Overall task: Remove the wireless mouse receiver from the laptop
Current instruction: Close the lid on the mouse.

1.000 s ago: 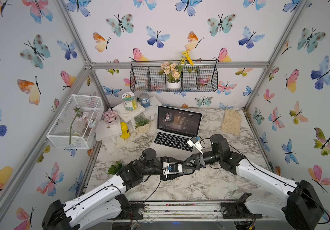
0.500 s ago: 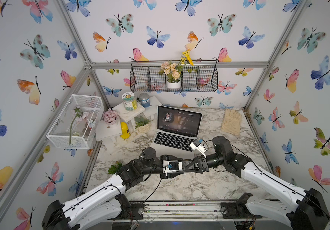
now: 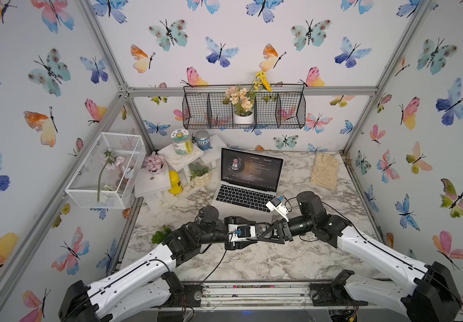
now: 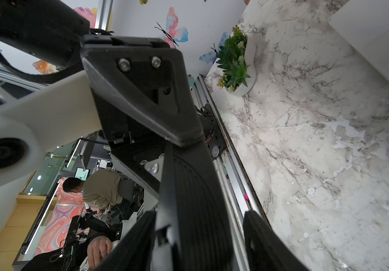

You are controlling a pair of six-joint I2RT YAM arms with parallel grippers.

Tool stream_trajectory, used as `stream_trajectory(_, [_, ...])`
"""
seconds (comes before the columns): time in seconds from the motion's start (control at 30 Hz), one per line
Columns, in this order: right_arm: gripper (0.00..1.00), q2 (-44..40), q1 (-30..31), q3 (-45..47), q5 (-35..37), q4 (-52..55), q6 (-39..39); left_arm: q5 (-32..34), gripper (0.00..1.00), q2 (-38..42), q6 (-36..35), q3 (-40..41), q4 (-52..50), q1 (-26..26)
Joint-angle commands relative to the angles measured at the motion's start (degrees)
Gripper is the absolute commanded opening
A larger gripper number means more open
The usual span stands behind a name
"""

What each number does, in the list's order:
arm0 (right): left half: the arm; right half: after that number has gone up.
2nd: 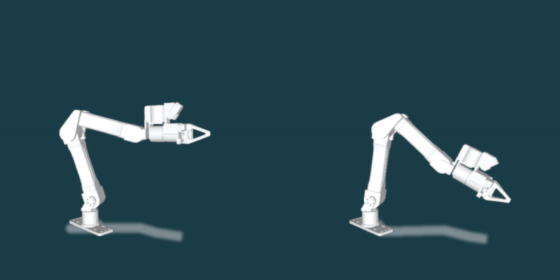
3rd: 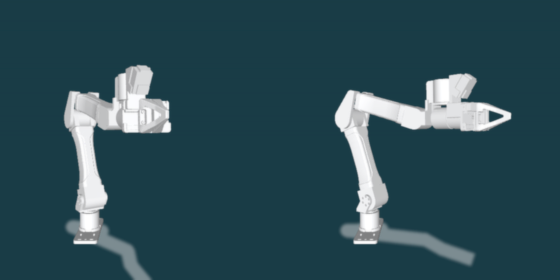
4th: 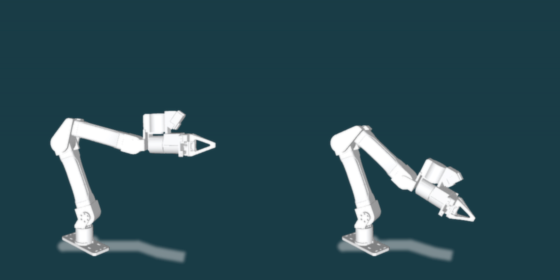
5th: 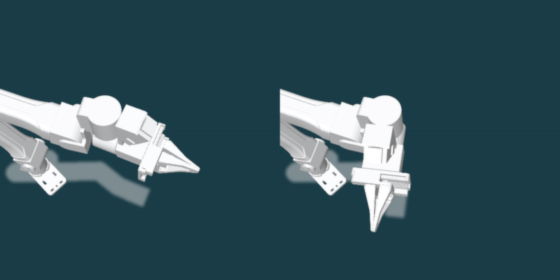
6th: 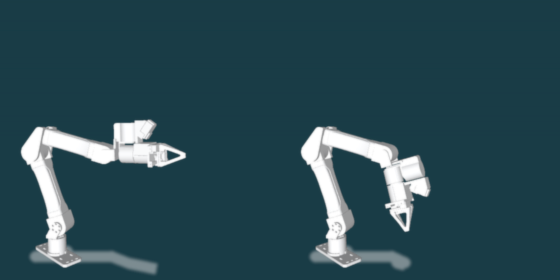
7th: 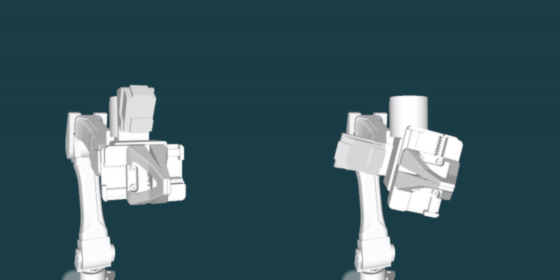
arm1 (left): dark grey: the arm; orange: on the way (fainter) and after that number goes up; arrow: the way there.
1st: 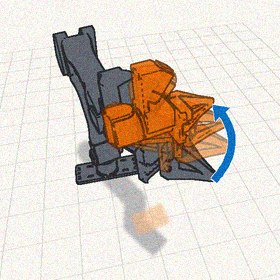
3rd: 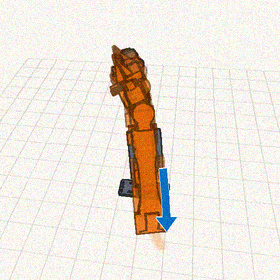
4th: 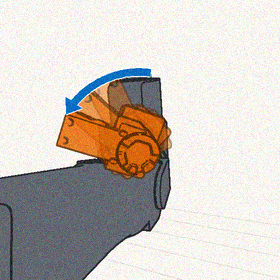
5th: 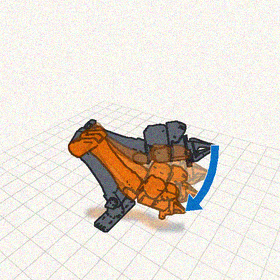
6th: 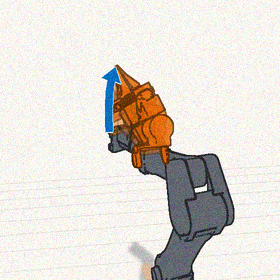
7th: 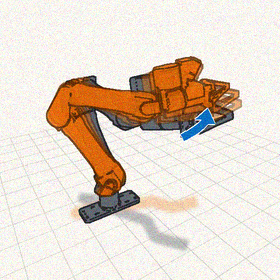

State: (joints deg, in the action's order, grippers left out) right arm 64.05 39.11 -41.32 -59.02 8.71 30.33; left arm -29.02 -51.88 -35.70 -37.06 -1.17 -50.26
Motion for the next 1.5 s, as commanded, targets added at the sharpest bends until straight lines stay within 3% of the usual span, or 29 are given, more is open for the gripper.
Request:
stream_trajectory(0.0, [0.64, -1.12, 0.1, -1.66, 1.54, 2.01, -1.31, 0.8, 0.0, 0.99, -0.25, -0.58, -0.54, -0.08])
stream_trajectory(0.57, [0.64, -2.86, -0.96, -2.55, 1.46, 3.85, -1.76, 3.26, 0.0, 1.03, -0.77, -0.2, -0.77, -0.1])
stream_trajectory(1.03, [0.35, -0.03, -1.23, -3.06, 1.54, 0.82, -0.03, 0.16, 0.0, 0.02, -0.99, -0.84, -1.71, -0.1])
stream_trajectory(1.23, [0.32, 1.84, -1.23, -2.92, 1.4, -1.0, 1.8, -1.3, 0.0, 0.29, -1.07, -1.45, -2.28, -0.52])
stream_trajectory(1.47, [0.31, 2.65, -1.23, -4.72, 6.01, 1.82, 1.4, -1.42, 0.0, 1.41, 0.52, -2.27, -2.31, -0.63])
